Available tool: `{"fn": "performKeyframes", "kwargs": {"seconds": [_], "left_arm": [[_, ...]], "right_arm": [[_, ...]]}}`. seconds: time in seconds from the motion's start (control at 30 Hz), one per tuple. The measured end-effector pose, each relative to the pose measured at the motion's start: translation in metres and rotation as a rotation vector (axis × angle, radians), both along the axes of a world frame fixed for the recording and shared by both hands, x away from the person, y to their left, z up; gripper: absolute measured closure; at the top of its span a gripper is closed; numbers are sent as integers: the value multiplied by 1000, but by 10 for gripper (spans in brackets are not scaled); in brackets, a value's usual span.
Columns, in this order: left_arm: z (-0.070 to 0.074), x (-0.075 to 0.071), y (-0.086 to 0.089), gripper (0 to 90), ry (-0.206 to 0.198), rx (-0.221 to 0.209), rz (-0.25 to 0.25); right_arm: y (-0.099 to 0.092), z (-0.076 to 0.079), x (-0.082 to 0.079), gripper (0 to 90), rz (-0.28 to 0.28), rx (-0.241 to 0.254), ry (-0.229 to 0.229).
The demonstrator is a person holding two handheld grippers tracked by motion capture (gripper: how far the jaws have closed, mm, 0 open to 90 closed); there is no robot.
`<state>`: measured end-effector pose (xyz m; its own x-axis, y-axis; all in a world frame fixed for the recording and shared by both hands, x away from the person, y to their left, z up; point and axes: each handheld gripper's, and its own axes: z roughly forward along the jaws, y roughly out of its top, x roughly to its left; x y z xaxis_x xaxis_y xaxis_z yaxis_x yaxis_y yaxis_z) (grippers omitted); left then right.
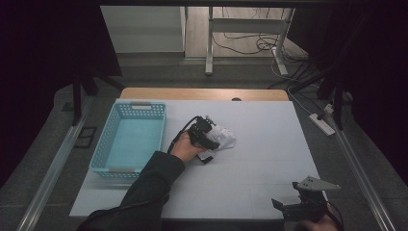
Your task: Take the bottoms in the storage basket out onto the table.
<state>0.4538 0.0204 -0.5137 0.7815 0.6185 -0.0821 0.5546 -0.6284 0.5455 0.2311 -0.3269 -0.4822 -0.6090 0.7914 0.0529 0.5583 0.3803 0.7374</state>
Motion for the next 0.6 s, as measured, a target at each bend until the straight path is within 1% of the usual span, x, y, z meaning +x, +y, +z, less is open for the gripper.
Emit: {"fn": "performKeyframes", "kwargs": {"seconds": [0.07,0.1,0.2,0.3,0.37,0.47,0.6], "left_arm": [[-1,0,-1,105,7,-4,-8],[-1,0,-2,88,6,5,-16],[-1,-1,-2,39,10,8,-36],[-1,0,-1,12,23,-14,-40],[-1,0,-1,0,29,-37,-39],[1,0,2,0,23,-50,-41],[5,-1,5,0,3,-74,-34]], "right_arm": [[0,0,0,0,0,0,0],[0,0,0,0,1,1,1],[0,0,0,0,1,0,1],[0,0,0,0,1,1,1],[0,0,0,0,2,2,1],[0,0,0,0,2,2,1],[0,0,0,0,3,1,2]]}}
